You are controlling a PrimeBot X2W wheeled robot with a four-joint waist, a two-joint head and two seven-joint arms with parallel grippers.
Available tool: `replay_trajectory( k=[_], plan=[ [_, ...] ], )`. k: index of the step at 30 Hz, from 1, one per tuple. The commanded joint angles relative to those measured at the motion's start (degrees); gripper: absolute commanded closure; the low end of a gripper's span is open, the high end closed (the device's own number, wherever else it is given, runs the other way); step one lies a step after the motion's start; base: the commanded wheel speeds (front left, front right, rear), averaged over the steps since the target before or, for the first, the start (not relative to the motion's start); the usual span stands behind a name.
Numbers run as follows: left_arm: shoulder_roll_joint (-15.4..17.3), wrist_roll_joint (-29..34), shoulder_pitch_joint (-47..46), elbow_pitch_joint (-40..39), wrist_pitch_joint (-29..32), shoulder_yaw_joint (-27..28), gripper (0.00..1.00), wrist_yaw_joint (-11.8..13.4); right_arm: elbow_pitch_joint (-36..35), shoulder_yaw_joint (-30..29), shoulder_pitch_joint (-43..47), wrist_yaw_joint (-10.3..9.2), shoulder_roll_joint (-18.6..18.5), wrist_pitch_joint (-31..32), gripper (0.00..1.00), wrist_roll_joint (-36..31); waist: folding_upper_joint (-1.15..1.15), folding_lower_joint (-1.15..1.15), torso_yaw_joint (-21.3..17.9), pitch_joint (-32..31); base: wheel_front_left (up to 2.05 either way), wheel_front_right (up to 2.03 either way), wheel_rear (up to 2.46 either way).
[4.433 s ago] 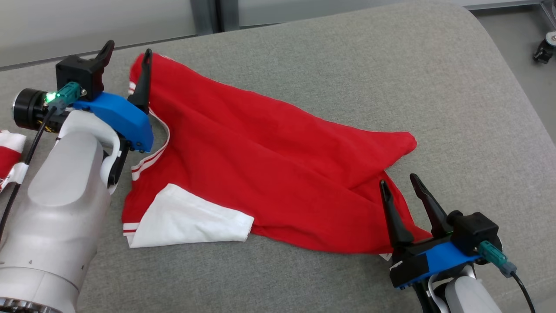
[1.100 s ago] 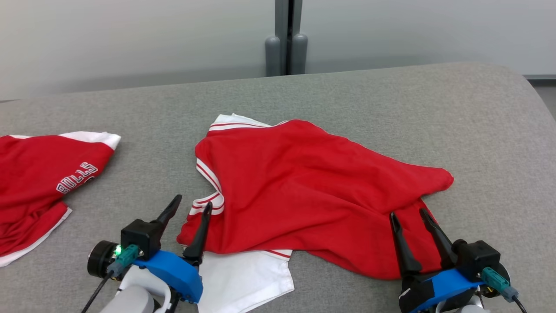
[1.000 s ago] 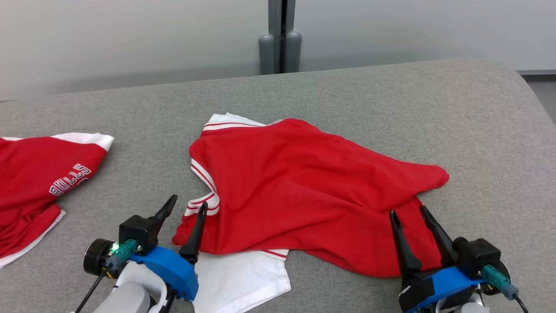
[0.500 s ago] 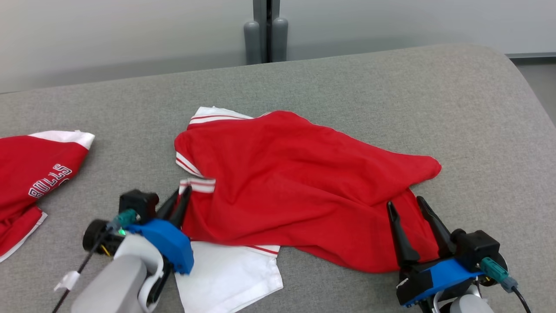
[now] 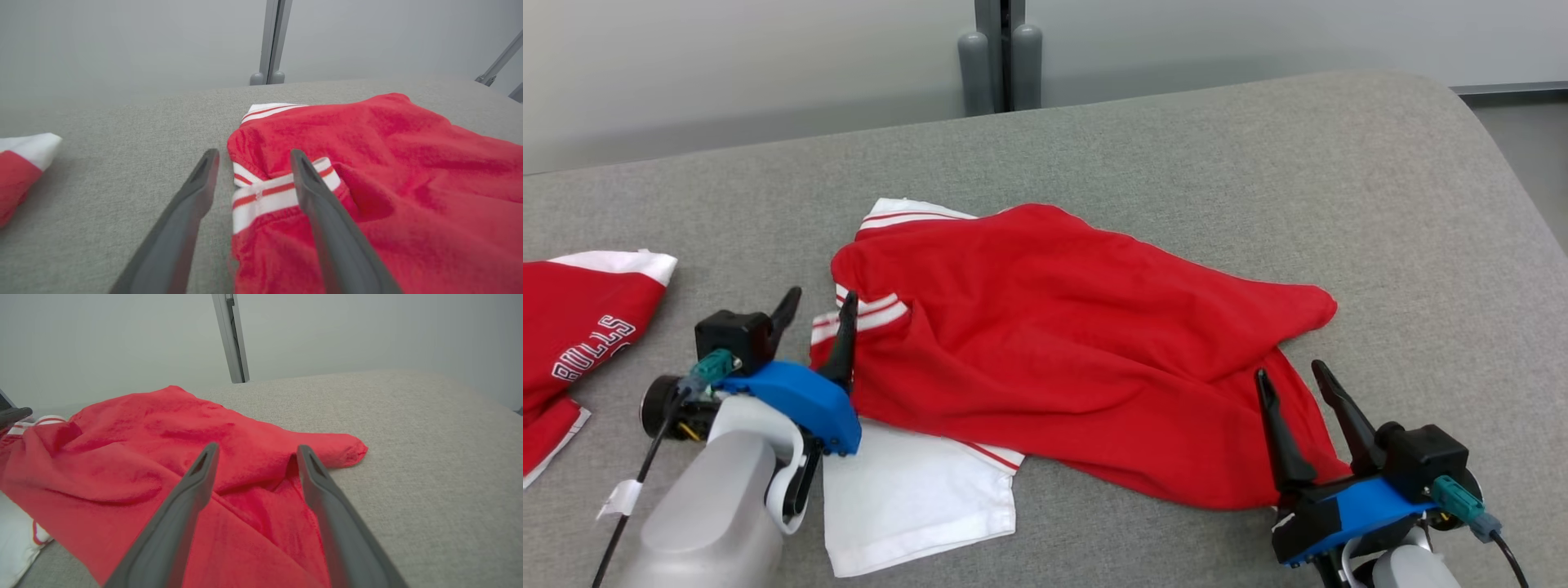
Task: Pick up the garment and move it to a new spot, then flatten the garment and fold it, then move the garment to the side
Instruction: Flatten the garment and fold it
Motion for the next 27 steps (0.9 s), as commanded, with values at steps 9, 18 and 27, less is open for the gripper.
replay_trajectory(
  k=[9, 18, 27],
  plan=[
    [-1.06, 10.98, 12.82, -20.29, -0.38, 14.57, 0.00, 3.13, -0.76, -2.00, 1.88, 0.01, -0.15, -0.21, 0.00, -0.48, 0.00, -0.01, 2.99, -1.68, 0.00, 0.00, 0.00],
    [-3.72, 17.87, 22.99, -23.10, -0.39, 16.47, 0.00, 1.25, -0.59, -2.28, 2.97, 0.01, -0.16, -0.21, 0.00, -1.47, 0.00, -0.01, 5.41, -3.03, 0.00, 0.00, 0.00],
    [-5.43, 19.53, 25.70, -18.14, -0.30, 13.80, 0.00, 0.07, -0.37, -2.00, 3.43, 0.01, -0.16, -0.21, 0.00, -1.81, 0.00, -0.01, 5.99, -3.73, 0.00, 0.00, 0.00]
  ],
)
